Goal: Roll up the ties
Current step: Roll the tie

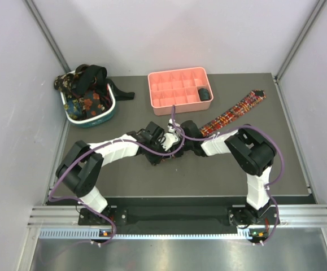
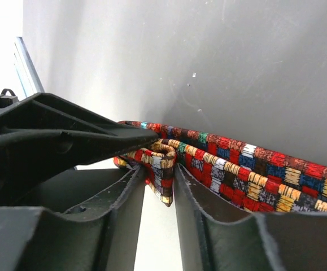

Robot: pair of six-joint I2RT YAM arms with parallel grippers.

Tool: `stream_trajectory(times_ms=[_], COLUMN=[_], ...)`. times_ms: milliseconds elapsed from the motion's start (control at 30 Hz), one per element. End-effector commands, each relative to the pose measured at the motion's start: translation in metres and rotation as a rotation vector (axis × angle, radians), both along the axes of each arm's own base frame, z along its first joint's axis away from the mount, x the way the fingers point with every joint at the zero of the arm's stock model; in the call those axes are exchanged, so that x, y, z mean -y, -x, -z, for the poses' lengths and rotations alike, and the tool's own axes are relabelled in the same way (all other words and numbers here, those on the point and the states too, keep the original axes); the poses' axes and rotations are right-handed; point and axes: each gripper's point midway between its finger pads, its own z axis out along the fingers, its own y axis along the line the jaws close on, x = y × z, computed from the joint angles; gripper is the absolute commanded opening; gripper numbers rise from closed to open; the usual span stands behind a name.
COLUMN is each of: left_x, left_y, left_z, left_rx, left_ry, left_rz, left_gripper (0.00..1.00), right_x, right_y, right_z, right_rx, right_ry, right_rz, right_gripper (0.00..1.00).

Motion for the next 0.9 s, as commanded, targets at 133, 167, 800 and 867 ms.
stream_trajectory(times_ms=[133,167,800,867], left_x=[-0.010,-0.010,-0.017,-0.019], left_y=[-0.002,-0.001,0.007,0.007], left_z=[0.015,0.015,0.024,0.025], left_rx=[-0.022,-0.025,-0.065,-0.070], left_ry=[-0.068,-0.068,-0.105,-0.109], left_rz=[-0.020,-0.021,-0.031,-0.032], left_gripper=[0.33,0.34,0.36,0.35], right_x=[-0.010,-0.010,0.013,0.013], right_y=[-0.010,-0.011,-0.028,-0.028], right_z=[-0.029,-0.030,-0.048,-0.049], right_rx=[0.060,0.063,0.101,0.099], right_ry=[-0.043,-0.044,-0.050,-0.053], right_rz=[-0.024,-0.021,0.031,0.031], right_gripper=[0.37,0.38,0.47,0.44])
